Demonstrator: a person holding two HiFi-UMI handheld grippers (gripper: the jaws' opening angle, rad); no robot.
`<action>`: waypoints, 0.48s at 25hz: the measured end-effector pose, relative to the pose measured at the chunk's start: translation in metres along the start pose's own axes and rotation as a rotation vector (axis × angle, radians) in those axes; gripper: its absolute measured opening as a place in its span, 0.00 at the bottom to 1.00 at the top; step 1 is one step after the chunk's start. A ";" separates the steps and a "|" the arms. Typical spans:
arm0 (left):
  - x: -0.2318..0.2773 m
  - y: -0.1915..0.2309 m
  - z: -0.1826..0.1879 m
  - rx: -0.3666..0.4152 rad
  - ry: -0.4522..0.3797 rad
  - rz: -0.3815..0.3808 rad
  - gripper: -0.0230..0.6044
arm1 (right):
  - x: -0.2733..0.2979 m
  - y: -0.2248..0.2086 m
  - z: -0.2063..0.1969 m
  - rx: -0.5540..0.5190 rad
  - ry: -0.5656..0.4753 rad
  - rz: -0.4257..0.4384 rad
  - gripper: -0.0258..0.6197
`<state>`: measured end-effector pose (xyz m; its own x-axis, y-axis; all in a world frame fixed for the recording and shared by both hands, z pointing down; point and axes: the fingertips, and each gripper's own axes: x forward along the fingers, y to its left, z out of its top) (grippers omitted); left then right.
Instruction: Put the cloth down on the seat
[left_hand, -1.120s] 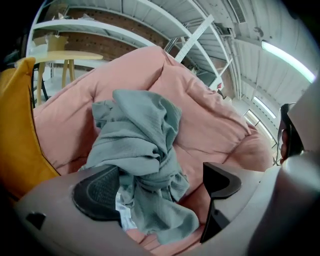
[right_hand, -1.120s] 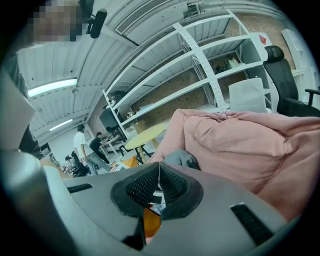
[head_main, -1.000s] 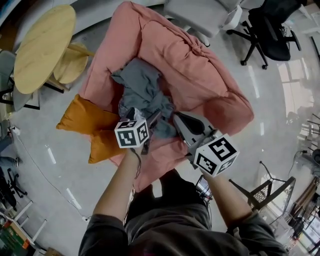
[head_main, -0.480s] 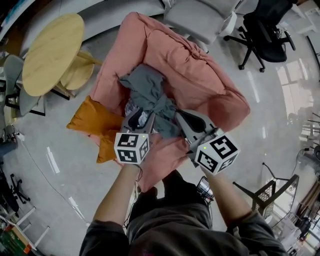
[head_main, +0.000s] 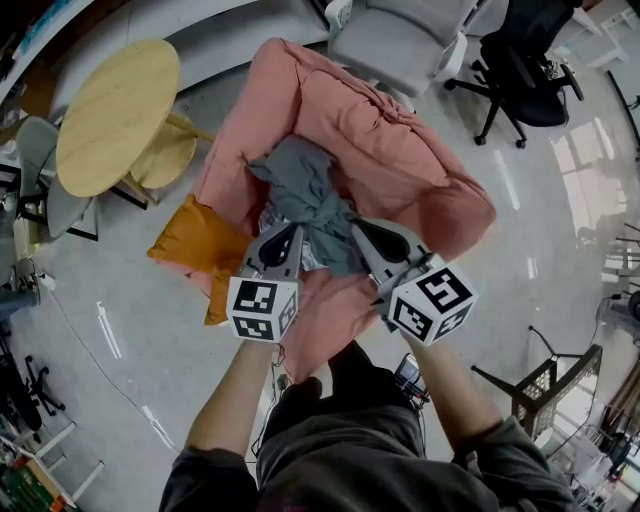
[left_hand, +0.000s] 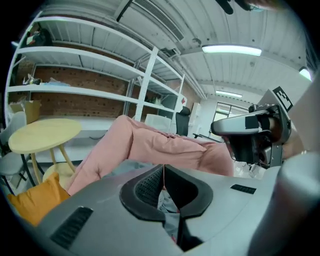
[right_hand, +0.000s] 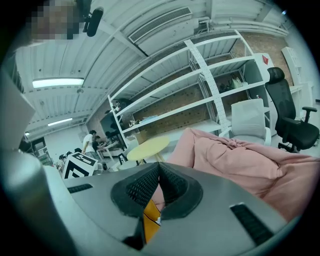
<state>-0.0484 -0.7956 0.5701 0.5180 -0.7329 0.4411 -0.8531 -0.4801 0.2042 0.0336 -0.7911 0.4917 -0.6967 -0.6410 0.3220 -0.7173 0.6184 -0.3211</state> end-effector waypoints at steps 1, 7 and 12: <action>-0.003 -0.001 0.003 0.010 -0.005 -0.004 0.06 | 0.000 0.002 0.001 -0.002 -0.002 -0.002 0.06; -0.018 -0.007 0.018 0.047 -0.035 -0.020 0.05 | -0.003 0.016 0.001 -0.015 -0.009 -0.004 0.06; -0.030 -0.006 0.030 0.054 -0.049 -0.024 0.05 | -0.003 0.028 0.005 -0.025 -0.013 -0.010 0.06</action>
<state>-0.0571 -0.7857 0.5292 0.5414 -0.7433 0.3929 -0.8368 -0.5216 0.1663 0.0161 -0.7740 0.4777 -0.6896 -0.6529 0.3132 -0.7242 0.6231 -0.2956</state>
